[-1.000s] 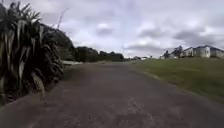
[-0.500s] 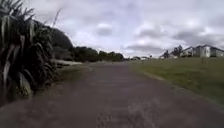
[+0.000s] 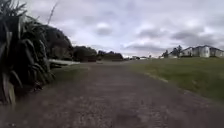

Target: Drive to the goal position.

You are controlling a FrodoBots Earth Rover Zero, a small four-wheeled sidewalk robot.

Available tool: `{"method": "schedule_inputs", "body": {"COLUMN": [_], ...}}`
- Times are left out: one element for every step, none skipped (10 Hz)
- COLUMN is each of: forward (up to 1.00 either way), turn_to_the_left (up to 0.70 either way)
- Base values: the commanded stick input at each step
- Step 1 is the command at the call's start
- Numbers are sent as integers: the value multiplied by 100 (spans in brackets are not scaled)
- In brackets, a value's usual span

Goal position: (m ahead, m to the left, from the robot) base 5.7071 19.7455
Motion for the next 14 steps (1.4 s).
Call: {"method": "schedule_inputs", "body": {"forward": [70, 70, 70, 70, 70, 70, 70, 70, 70, 70, 70, 70, 70, 70], "turn_to_the_left": [0, 0, 0, 0, 0, 0, 0, 0, 0, 0, 0, 0, 0, 0]}}
